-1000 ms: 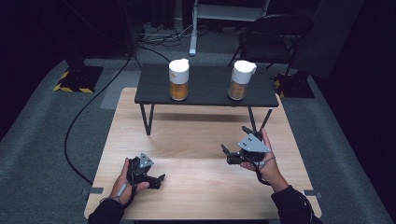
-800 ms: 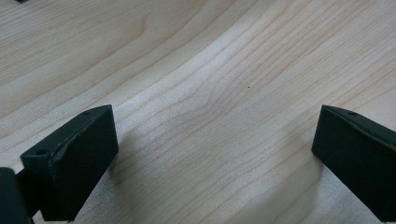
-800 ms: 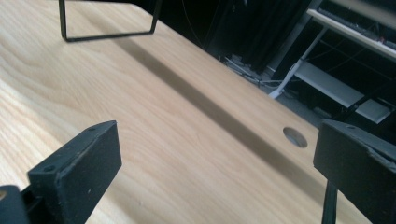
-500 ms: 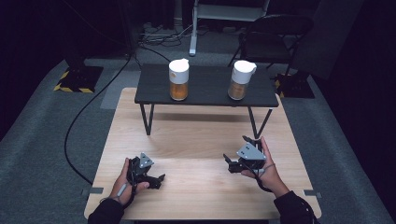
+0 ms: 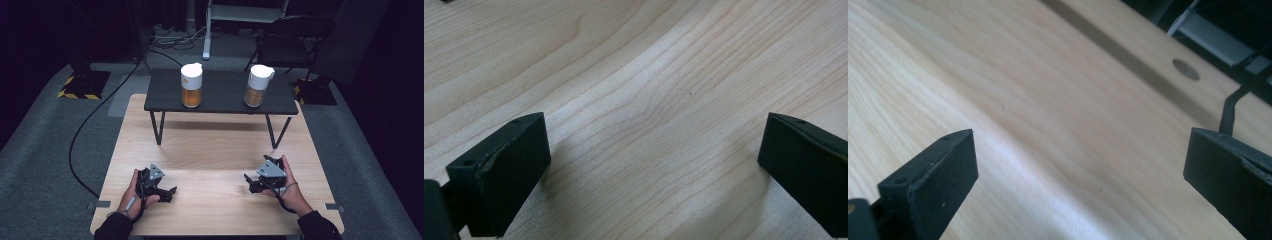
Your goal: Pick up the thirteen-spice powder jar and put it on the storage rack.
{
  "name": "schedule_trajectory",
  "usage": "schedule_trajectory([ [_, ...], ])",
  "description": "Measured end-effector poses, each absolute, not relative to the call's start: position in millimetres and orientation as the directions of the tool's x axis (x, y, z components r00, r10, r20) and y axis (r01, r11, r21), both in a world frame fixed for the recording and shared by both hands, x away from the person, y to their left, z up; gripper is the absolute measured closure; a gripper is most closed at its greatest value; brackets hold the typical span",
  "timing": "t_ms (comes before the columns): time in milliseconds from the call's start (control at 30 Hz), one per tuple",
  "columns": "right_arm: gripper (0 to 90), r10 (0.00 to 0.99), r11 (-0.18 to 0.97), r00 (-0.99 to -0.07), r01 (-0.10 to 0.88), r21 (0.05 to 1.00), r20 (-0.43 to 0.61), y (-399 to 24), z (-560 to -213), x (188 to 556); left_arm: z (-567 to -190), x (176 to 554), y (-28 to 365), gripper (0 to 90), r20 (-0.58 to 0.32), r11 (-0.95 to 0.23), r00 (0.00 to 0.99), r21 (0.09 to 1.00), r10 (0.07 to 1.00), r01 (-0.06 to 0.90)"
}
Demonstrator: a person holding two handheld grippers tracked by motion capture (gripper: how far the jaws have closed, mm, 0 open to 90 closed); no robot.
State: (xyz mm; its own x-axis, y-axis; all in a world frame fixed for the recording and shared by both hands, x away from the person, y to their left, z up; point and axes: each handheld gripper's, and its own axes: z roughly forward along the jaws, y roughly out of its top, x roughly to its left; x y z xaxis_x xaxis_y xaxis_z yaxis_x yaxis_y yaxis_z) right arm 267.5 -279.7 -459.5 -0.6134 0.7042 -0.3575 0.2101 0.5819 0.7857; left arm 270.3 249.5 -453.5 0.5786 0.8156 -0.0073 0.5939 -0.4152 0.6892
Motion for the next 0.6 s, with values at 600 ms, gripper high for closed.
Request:
schedule_trajectory([
  [600, 0.6, 0.784, 0.501, -0.593, 0.428, 0.752, -0.185, -319.3, -463.6, 270.8, -453.6, 270.8, 249.5, 0.4, -0.007, -0.416, 0.580, 0.690, 0.814, 0.593],
])
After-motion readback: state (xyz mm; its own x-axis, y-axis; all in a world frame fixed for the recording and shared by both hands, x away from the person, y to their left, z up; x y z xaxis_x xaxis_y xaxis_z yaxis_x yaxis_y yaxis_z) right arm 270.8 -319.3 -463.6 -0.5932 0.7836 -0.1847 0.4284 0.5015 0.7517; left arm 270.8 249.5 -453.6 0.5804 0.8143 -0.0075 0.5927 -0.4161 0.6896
